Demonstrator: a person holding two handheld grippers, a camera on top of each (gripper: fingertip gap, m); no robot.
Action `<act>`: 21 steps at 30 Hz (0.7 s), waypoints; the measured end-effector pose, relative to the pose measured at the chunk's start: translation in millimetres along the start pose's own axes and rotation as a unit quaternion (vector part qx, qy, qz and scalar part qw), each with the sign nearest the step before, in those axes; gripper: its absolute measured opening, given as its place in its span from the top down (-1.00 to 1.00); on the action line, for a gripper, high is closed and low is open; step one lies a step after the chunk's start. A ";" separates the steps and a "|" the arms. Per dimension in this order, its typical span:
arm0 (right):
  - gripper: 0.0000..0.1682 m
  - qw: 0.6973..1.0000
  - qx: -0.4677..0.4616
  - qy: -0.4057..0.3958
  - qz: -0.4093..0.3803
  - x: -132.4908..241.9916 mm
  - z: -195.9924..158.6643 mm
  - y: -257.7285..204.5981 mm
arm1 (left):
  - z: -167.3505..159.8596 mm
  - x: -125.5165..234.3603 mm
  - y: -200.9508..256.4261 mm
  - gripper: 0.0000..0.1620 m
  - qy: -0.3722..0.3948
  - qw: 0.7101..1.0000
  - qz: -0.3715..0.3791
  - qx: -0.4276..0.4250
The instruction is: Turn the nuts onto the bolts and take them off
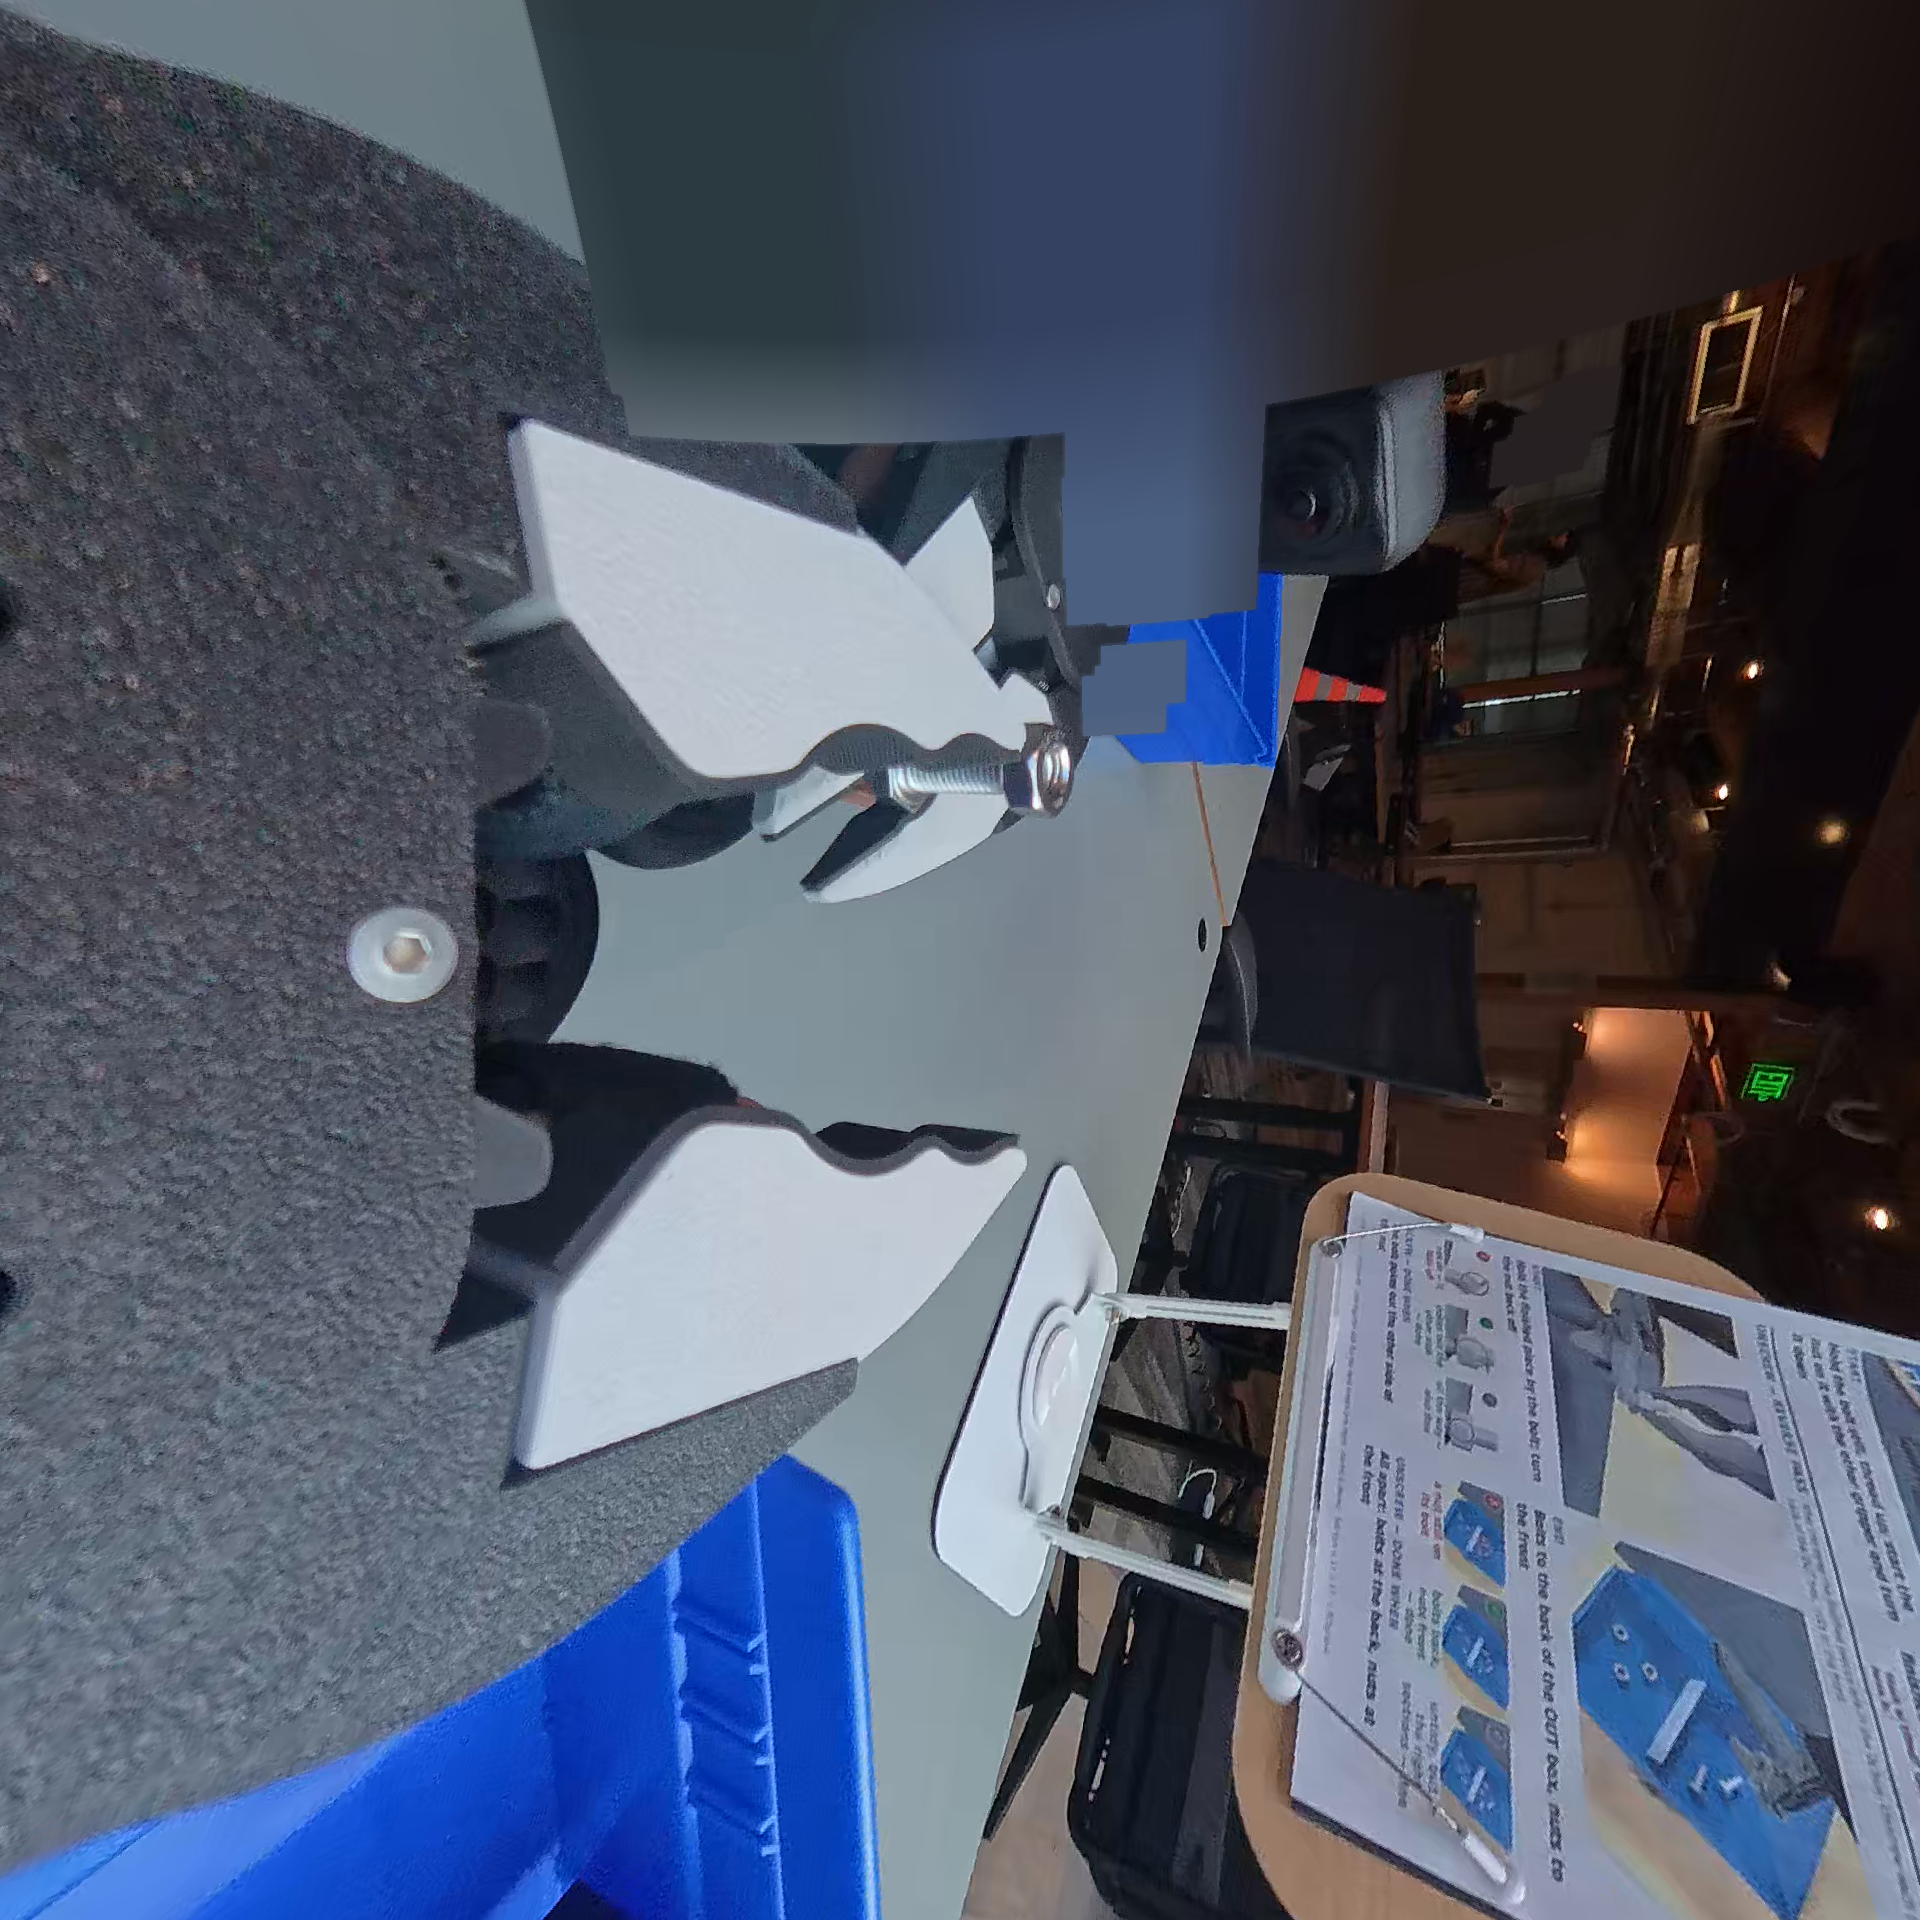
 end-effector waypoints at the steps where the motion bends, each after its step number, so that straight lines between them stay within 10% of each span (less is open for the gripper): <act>1: 0.21 1.000 -0.001 0.003 0.008 -2.6 1.8 -4.1 | 0.0 0.1 0.0 0.84 0.000 1.000 0.000 0.000; 21: 0.20 1.000 0.026 -0.013 0.001 -8.4 -1.9 -9.6 | 0.0 0.4 0.1 0.83 0.000 1.000 0.001 0.000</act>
Point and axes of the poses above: each gripper's, where its closed fingertips meet, x back along the fingers, z out of its top, y = z × x across the jaws, the point moved 4 cm from there along x, back along the fingers, and after that the axes turned 14 degrees about -z, right-handed, at the moved point
